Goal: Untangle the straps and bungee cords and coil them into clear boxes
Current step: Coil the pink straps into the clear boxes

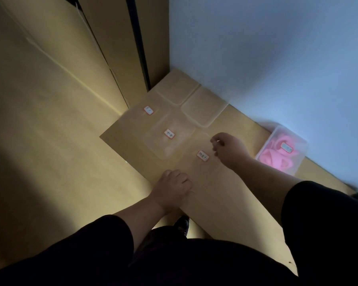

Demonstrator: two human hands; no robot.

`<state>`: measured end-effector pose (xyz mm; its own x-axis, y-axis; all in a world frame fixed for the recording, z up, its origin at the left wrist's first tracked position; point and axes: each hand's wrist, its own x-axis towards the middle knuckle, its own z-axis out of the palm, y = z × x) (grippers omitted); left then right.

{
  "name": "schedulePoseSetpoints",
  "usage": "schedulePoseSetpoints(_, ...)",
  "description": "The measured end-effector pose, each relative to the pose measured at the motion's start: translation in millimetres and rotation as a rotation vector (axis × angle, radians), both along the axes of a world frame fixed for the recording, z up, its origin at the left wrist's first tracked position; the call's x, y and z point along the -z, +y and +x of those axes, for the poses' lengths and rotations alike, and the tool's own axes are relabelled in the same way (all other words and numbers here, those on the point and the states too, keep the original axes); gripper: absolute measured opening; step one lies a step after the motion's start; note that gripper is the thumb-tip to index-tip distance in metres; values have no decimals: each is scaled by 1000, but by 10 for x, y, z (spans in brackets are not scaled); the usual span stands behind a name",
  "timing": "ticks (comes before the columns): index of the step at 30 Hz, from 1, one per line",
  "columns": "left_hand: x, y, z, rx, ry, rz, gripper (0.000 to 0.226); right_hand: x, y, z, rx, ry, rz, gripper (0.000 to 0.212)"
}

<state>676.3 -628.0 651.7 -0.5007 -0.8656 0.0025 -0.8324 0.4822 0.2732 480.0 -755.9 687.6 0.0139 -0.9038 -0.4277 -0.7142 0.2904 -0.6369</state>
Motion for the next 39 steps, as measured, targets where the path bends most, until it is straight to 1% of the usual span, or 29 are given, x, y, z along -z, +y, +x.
schedulePoseSetpoints(2,-12,-1,-25,18,15,-23,16,-109,33,-4,18,-61,-21,18)
schedulePoseSetpoints(5,-124,0,-127,119,73,-122,13,-395,61,-137,62,-122,-79,21)
schedulePoseSetpoints(7,-256,-41,-215,167,112,-192,20,-650,83,-279,99,-149,-127,23)
schedulePoseSetpoints(11,-594,-102,-404,269,213,-322,24,-1167,240,-632,177,-241,-200,21)
schedulePoseSetpoints(13,-761,-89,-505,319,261,-376,23,-1401,371,-825,173,-247,-245,23)
schedulePoseSetpoints(18,-1105,44,-868,474,387,-510,12,-1845,781,-1290,193,-278,-349,27)
schedulePoseSetpoints(21,-1273,134,-1136,585,441,-574,12,-1999,1031,-1544,248,-325,-396,26)
schedulePoseSetpoints(25,-1413,245,-1471,726,487,-578,16,-2035,1340,-1881,353,-332,-442,22)
schedulePoseSetpoints(28,-1426,316,-1705,787,489,-568,18,-1982,1537,-2107,409,-333,-454,18)
schedulePoseSetpoints(34,-1283,501,-2149,834,440,-543,18,-1812,1803,-2523,438,-253,-463,17)
schedulePoseSetpoints(35,-1237,533,-2228,850,435,-533,18,-1764,1841,-2598,432,-211,-452,15)
schedulePoseSetpoints(37,-1129,593,-2364,881,404,-506,17,-1636,1908,-2733,388,-49,-422,16)
schedulePoseSetpoints(39,-988,645,-2498,905,361,-467,15,-1476,1968,-2860,323,94,-379,27)
